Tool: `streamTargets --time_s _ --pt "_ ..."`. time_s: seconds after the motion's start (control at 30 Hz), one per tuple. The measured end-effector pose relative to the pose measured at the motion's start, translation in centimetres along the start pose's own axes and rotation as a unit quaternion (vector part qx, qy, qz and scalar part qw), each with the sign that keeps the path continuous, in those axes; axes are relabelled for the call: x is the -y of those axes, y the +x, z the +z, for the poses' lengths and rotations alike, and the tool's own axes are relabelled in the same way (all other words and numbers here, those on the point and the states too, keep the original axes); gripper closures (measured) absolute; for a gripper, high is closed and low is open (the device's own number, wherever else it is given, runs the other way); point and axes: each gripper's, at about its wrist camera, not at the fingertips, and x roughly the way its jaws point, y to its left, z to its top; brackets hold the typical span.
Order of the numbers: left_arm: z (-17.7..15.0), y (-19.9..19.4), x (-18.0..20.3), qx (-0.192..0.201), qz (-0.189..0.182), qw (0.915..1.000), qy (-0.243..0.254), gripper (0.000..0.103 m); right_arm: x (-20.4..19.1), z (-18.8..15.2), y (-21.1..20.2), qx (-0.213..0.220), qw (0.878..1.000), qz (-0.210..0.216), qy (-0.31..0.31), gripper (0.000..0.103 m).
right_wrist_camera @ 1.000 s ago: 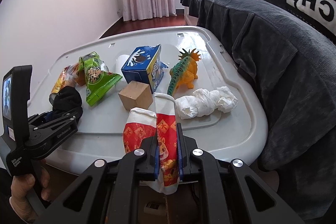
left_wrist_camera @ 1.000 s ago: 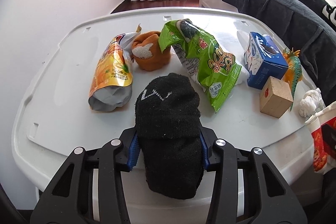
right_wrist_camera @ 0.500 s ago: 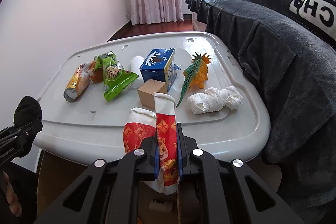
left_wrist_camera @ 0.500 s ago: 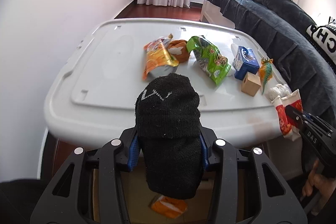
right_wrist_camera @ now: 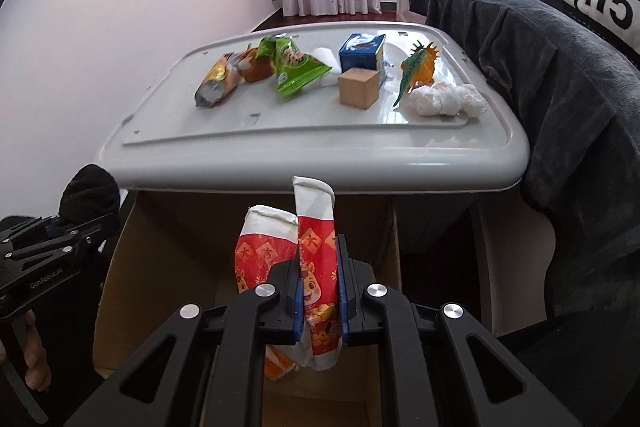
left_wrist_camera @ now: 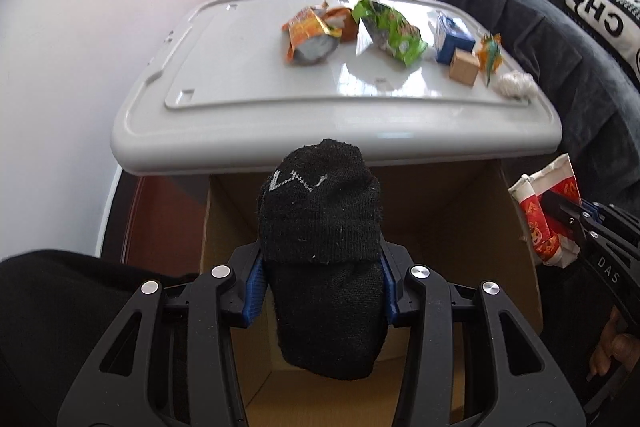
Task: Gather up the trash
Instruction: 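Drop the black sock and red wrapper into the box with both grippers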
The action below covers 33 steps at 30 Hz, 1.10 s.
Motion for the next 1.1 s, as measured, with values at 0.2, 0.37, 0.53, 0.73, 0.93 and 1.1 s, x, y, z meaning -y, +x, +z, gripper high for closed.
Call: streamTargets --time_s 0.2,0.37,0.53,0.73,0.93,1.1 --pt "-2.7 5.2 0.7 -0.080 0.001 0.9968 0.011 0.060 -1.3 -0.2 3.3 -0.035 0.999 -0.006 -0.021 0.091" --pt "-3.1 9.0 -0.1 -0.132 -0.004 0.9911 -0.013 0.060 -1.7 -1.0 7.1 -0.078 0.997 0.000 -0.021 0.091" --pt "-3.6 10.7 -0.2 -0.161 0.006 0.9867 -0.018 0.059 -1.3 -1.7 9.2 -0.114 0.993 0.005 -0.011 0.090" --pt "-3.6 11.3 -0.5 -0.178 0.007 0.9836 -0.028 0.049 -1.5 -1.5 9.6 -0.118 0.993 0.005 -0.013 0.070" --pt "-3.1 9.7 -0.2 -0.149 0.015 0.9885 -0.022 0.027 -1.1 -0.7 7.8 -0.075 0.997 -0.004 -0.005 0.041" --pt "-3.1 9.1 0.3 -0.140 0.027 0.9897 -0.013 0.027 -0.4 -0.4 7.1 -0.067 0.998 -0.008 0.005 0.041"
